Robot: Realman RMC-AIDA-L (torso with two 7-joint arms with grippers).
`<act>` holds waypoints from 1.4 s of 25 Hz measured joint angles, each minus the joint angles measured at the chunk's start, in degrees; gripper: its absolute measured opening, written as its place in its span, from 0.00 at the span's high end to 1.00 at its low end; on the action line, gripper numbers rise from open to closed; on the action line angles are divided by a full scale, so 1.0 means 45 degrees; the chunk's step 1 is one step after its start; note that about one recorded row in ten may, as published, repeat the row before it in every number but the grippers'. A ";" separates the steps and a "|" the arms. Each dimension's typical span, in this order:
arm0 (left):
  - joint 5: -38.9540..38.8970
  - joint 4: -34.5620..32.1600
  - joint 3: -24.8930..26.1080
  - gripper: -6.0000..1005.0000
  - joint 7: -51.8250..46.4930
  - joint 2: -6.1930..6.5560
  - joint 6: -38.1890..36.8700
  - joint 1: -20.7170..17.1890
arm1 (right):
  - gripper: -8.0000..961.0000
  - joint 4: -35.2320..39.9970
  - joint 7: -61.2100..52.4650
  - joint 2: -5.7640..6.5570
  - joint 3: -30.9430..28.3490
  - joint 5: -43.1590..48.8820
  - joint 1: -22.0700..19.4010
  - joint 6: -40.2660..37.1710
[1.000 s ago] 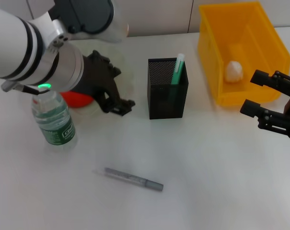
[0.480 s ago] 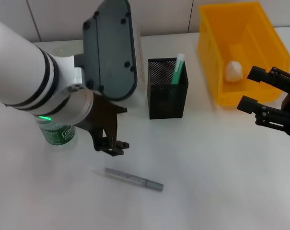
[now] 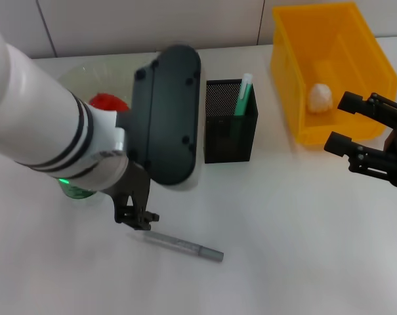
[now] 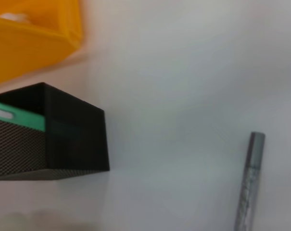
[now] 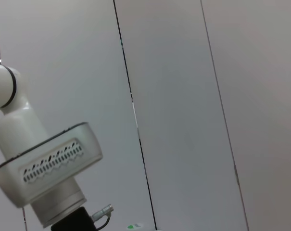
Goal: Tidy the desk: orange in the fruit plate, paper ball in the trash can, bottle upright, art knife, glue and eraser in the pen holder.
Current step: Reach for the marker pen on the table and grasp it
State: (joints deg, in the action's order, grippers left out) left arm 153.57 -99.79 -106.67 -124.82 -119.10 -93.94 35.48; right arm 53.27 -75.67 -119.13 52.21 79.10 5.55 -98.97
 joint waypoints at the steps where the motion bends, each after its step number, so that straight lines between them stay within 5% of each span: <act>1: 0.0072 0.0000 -0.0127 0.28 0.0000 -0.0004 -0.0020 -0.0004 | 0.15 0.0000 0.0000 0.0000 0.0000 0.0000 0.0000 0.0000; 35: -0.1189 0.1242 -0.2090 0.27 -0.0426 -0.0019 0.0929 0.1019 | 0.15 -0.0189 -0.0136 0.0008 -0.0182 -0.0001 -0.0257 -0.0137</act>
State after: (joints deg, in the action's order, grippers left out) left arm 148.22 -94.21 -116.07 -126.74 -119.18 -89.76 40.07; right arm 52.42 -76.29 -119.09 51.39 79.10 4.39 -99.58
